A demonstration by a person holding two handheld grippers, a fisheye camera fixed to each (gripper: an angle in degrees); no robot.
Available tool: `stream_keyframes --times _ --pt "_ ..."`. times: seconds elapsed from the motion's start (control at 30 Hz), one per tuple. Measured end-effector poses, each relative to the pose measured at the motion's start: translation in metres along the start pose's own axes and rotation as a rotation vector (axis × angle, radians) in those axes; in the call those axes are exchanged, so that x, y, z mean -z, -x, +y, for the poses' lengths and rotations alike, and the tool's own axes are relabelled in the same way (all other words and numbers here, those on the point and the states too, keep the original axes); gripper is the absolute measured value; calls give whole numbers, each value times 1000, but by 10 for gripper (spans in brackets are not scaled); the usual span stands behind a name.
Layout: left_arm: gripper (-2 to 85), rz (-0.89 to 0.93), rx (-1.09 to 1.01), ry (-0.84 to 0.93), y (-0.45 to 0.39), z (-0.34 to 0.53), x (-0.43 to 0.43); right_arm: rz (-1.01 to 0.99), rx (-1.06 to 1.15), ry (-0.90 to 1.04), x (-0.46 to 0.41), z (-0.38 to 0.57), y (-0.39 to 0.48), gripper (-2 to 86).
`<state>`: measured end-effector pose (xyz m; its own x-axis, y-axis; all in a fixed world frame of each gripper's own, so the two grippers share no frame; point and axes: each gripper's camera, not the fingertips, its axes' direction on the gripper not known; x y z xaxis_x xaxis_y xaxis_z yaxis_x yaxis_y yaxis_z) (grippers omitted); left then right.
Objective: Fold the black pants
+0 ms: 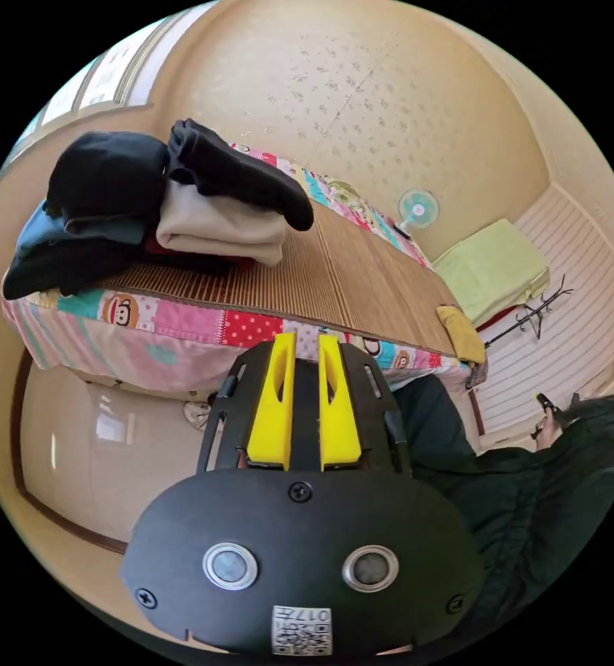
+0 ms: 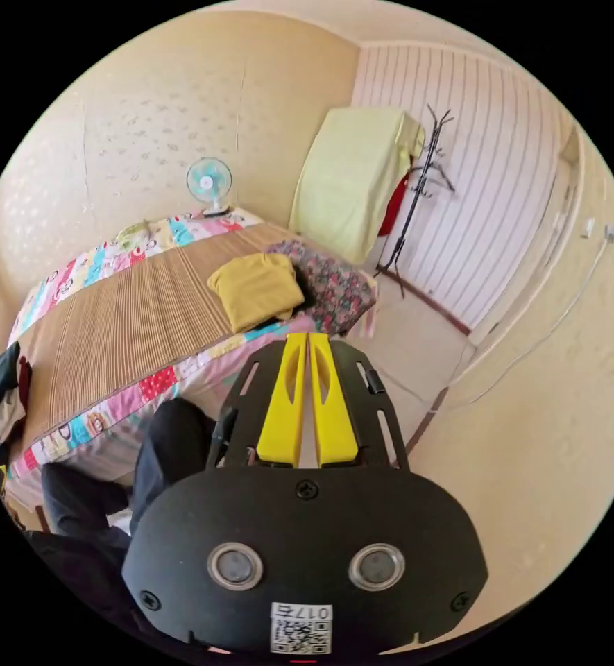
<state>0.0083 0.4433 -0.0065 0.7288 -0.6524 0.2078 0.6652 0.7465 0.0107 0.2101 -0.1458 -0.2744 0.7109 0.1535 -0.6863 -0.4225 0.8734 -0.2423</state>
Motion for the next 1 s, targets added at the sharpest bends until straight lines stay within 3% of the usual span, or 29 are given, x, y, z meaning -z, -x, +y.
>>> stream_keyframes --times 0.07,0.13,0.3,0.5,0.63,0.67,0.73,0.9,0.97,1.0 --pt "64 102 27 -22 8 -8 15 -98 -71 -133 30 4 4 3" --pt "73 69 58 -67 16 -14 36 -338 -130 -276 53 9 3 2" --pt "112 -12 50 -196 28 -71 82 -583 -133 -389 59 32 9 2" --pt "135 -173 83 -220 58 -230 61 -484 0 -307 65 67 24 2" --pt "64 18 382 -129 90 -289 -18 -284 93 -203 68 104 30 2" --pt "50 77 366 -222 67 -281 -26 -263 95 -182 67 110 29 2" --pt "40 163 225 -243 8 -273 -42 -246 77 -124 63 132 23 2" --pt "2 233 -206 32 -179 -192 -145 -466 -15 -97 26 147 15 4" --pt "-6 622 -363 179 -239 -136 -187 -572 -14 -58 0 137 34 5" --pt "-8 661 -380 220 -251 -123 -194 -658 21 -27 -19 129 57 6"
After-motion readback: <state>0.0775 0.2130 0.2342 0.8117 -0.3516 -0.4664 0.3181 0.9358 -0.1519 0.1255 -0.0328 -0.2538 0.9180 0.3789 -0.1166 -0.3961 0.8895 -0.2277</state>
